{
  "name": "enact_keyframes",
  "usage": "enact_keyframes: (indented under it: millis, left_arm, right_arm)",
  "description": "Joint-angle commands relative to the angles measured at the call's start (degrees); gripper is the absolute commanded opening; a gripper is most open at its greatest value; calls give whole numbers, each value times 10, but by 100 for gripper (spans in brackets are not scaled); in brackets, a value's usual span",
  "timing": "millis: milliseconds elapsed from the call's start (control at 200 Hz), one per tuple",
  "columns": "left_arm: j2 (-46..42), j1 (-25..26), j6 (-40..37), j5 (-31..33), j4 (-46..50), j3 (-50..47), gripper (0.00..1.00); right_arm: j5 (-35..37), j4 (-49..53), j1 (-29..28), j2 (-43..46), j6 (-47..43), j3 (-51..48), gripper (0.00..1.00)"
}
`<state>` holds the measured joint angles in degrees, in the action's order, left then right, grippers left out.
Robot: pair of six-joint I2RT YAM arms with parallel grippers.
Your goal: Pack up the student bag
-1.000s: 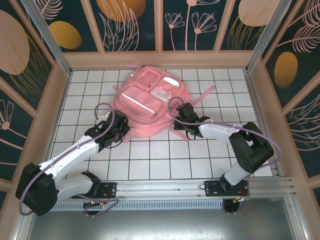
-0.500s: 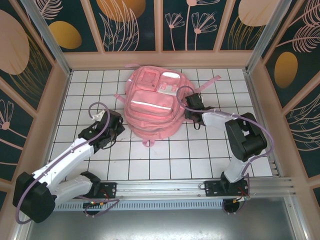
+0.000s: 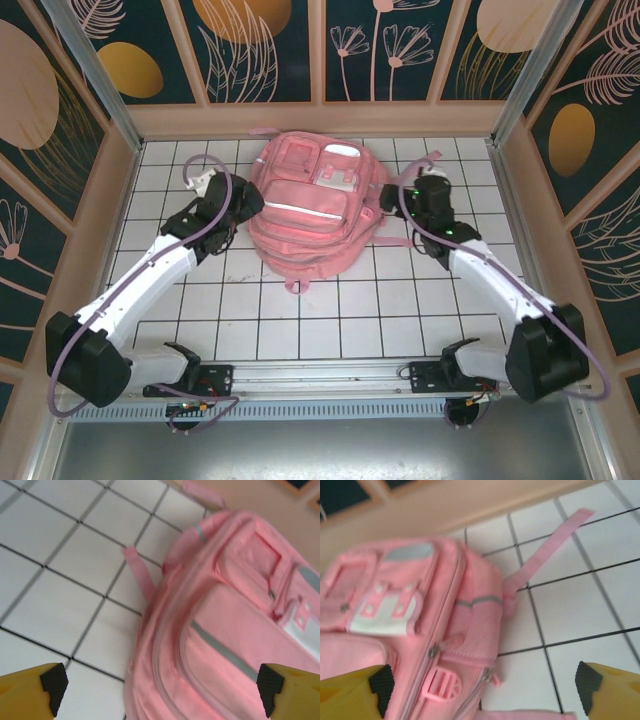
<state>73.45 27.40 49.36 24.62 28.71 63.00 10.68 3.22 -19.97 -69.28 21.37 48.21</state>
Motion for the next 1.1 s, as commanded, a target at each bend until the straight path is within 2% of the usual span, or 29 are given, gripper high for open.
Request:
enact_keyframes:
  millis: [0, 100, 190, 330, 400, 505, 665, 760, 891, 991, 1096]
  left_arm:
    - [14, -38, -73, 68, -12, 9, 99]
    - [3, -64, -125, 116, -100, -38, 98]
    - [-17, -88, -175, 165, -194, -108, 99]
    - [-26, -154, -234, 156, -316, -195, 99]
    - [-10, -175, -273, 157, -373, -232, 99]
    - [23, -196, -307, 145, -453, -279, 99]
    - [66, -205, -355, 118, -651, -357, 99]
    - [83, -207, -383, 91, -782, -406, 98]
    - [103, -210, -435, 59, -853, -417, 98]
    - [125, -229, -440, -8, -911, -435, 98]
    - [121, -235, -451, -59, -931, -451, 98]
  right_arm:
    - [-9, -23, 41, 49, 4, -36, 99]
    - [-26, -71, 69, 91, -43, -78, 99]
    - [8, -151, 74, 133, -87, -143, 99]
    - [51, -236, 102, 155, -125, -228, 99]
    - [73, -257, 123, 132, -126, -250, 99]
    - [144, -324, 133, 78, -126, -282, 99]
    - [164, -483, 141, -31, -134, -316, 99]
    - [154, -563, 143, -84, -154, -319, 99]
    - [119, -665, 149, -121, -198, -329, 99]
    - [76, -722, 172, -149, -188, -348, 99]
    - [-9, -744, 189, -160, -199, -358, 99]
